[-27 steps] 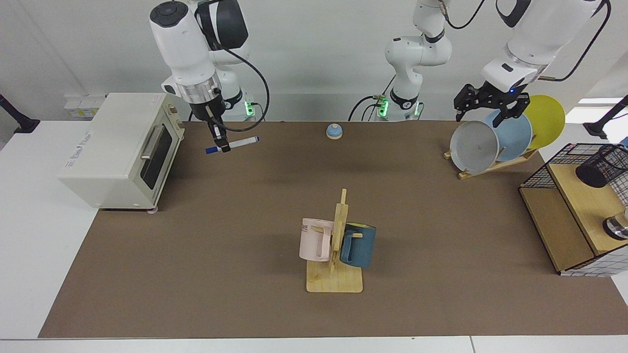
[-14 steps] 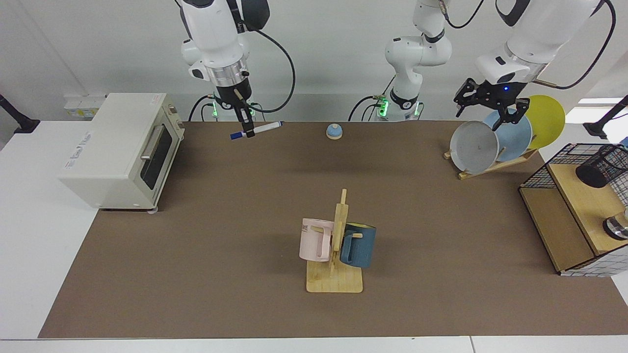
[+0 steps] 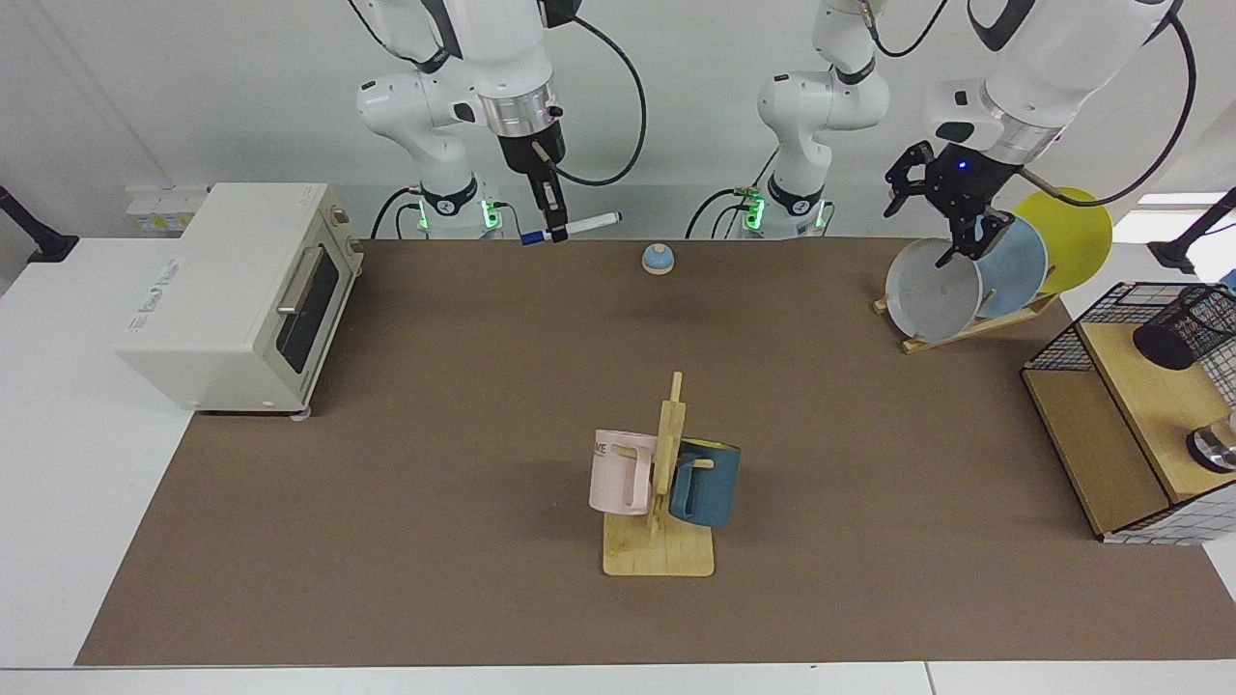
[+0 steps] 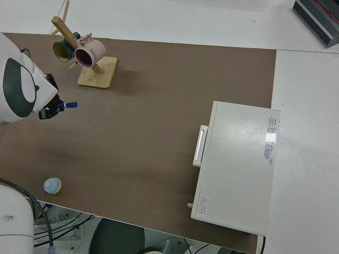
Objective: Put markers into pen holder
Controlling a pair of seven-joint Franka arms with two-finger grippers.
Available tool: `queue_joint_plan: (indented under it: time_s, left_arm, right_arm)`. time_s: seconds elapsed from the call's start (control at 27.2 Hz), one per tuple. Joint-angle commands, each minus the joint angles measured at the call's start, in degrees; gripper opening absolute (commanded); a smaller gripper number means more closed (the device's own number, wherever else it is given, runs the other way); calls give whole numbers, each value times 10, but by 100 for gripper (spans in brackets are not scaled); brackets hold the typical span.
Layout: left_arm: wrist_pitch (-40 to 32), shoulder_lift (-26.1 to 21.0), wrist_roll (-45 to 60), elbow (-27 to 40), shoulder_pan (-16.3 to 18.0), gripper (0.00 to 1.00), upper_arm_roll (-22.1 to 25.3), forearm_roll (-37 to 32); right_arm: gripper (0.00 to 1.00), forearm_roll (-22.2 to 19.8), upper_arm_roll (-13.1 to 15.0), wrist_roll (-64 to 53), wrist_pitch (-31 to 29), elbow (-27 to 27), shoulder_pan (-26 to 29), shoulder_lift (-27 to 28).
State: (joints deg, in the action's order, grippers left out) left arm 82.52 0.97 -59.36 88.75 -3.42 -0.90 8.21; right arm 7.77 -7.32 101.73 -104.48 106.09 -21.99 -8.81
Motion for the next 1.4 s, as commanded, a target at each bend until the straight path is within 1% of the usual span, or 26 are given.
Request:
queue_joint_plan:
  time_s: [0.0,0.07,0.15,0.22,0.29,0.48,0.59,0.77,0.92,0.99,1.07,1.18,1.29,1.36]
  left_arm:
    - [2,20,-16,22,-1,100,-16,45]
    - [4,23,-12,24,-1,100,-19,67]
    - [10,29,-2,33,0,99,-31,87]
    - [17,36,6,46,-1,98,-35,99]
    - [32,50,9,70,-1,98,-45,116]
    - [105,98,24,152,-1,98,-67,162]
    - [121,109,31,171,-1,98,-87,177]
    - [166,117,64,186,-1,95,-130,180]
    - [180,116,65,194,-1,92,-156,189]
    - [196,115,70,203,-1,92,-169,204]
    - [211,113,75,213,-1,92,-176,205]
    - [230,108,76,223,-1,90,-189,206]
    - [273,98,91,234,-3,88,-214,207]
    - [286,98,104,237,-4,85,-218,206]
  right_arm:
    - [0,31,2,20,-2,-28,-20,27]
    - [0,53,2,20,-4,-28,-21,27]
    - [0,72,2,22,-21,-29,-22,27]
    - [0,73,1,31,-28,-29,-24,31]
    - [0,71,0,49,-35,-29,-32,50]
    - [0,71,0,80,-66,-32,-47,70]
    - [0,73,-1,85,-78,-33,-49,85]
    - [0,73,-1,97,-84,-54,-65,107]
    - [0,73,-1,109,-84,-70,-66,119]
    - [0,73,-1,111,-84,-74,-66,122]
    - [0,73,-2,110,-83,-75,-66,122]
    - [0,73,-1,110,-83,-75,-66,122]
    - [0,73,-1,110,-81,-75,-66,122]
    - [0,73,-1,109,-82,-75,-65,122]
